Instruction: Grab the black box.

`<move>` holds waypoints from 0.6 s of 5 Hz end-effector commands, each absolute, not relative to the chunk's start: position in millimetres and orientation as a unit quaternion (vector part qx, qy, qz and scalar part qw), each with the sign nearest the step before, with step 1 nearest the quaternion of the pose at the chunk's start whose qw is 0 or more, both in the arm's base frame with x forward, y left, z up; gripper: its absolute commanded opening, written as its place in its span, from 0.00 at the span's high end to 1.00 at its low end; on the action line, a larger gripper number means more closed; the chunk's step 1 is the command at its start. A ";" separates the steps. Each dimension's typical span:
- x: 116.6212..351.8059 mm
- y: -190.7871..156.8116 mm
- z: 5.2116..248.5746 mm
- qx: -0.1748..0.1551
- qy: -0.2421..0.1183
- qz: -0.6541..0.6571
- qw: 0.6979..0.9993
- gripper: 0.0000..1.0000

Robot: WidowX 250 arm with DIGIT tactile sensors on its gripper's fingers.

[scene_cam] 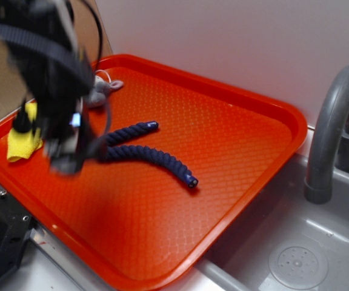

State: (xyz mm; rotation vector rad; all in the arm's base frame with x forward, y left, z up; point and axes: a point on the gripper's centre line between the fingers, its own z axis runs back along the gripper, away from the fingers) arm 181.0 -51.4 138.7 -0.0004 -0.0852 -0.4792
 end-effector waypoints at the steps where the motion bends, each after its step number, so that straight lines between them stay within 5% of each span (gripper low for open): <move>1: 189.6 13.5 238.5 0.003 -0.062 0.002 0.998 1.00; 3: 185.3 14.9 235.5 0.024 -0.053 0.008 0.998 1.00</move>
